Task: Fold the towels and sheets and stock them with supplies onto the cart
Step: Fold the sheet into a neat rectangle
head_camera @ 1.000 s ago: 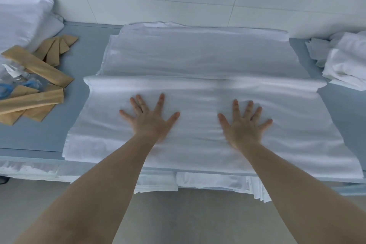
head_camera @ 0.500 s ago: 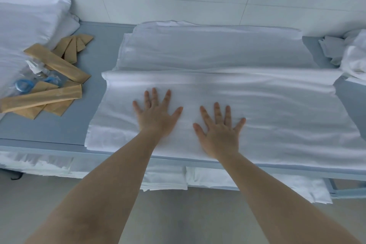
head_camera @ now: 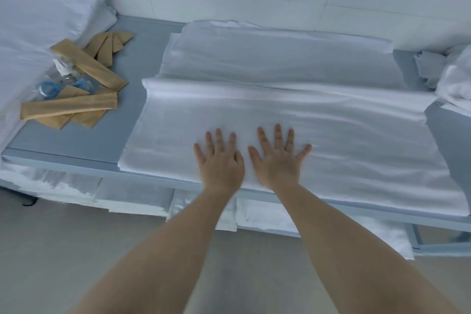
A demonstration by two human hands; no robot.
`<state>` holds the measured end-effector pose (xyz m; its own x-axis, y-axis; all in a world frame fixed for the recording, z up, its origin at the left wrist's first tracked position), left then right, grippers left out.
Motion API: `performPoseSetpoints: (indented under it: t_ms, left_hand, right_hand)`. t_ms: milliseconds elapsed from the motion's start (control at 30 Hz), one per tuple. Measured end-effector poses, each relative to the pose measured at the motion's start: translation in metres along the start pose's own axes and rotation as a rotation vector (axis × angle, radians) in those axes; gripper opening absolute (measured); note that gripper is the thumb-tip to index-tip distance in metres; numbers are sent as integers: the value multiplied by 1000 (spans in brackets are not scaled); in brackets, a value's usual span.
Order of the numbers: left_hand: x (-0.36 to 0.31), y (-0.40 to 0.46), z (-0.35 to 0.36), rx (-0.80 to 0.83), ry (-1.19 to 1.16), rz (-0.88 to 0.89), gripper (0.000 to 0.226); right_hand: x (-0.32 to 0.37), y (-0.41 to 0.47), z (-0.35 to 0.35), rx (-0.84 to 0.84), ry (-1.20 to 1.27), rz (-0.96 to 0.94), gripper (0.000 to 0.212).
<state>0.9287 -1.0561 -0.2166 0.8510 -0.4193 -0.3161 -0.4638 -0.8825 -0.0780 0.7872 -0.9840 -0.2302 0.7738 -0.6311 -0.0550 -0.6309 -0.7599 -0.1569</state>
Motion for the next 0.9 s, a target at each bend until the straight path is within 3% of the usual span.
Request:
performPoseSetpoints:
  t_ms: [167, 433, 533, 633, 800, 900]
  left_hand:
    - [10, -7, 11, 35, 105, -88, 70]
    - [12, -5, 12, 31, 126, -77, 72]
    - [12, -5, 12, 32, 126, -72, 71]
    - [10, -5, 10, 27, 134, -64, 70]
    - [15, -4, 11, 6, 157, -58, 71]
    - [16, -5, 9, 6, 154, -57, 69]
  right_hand:
    - [-23, -4, 2, 25, 14, -29, 64]
    - [-285, -66, 21, 26, 98, 408, 55]
    - [-335, -88, 25, 56, 98, 489, 56]
    - [-335, -72, 17, 92, 94, 543, 59]
    - [-265, -25, 14, 64, 31, 216, 60]
    - [-303, -35, 26, 69, 102, 397, 58]
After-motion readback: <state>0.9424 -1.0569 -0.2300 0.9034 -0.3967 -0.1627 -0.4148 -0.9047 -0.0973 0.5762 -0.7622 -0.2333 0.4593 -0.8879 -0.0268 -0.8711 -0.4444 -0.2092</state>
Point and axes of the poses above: each hand's wrist, its own y-axis towards the middle knuckle, its own z-axis out of the palm, x = y × z, the point moved 10 cm from there along y, towards the middle knuckle, and after that the axes turned 6 degrees about -y, right-handed, at the moved point
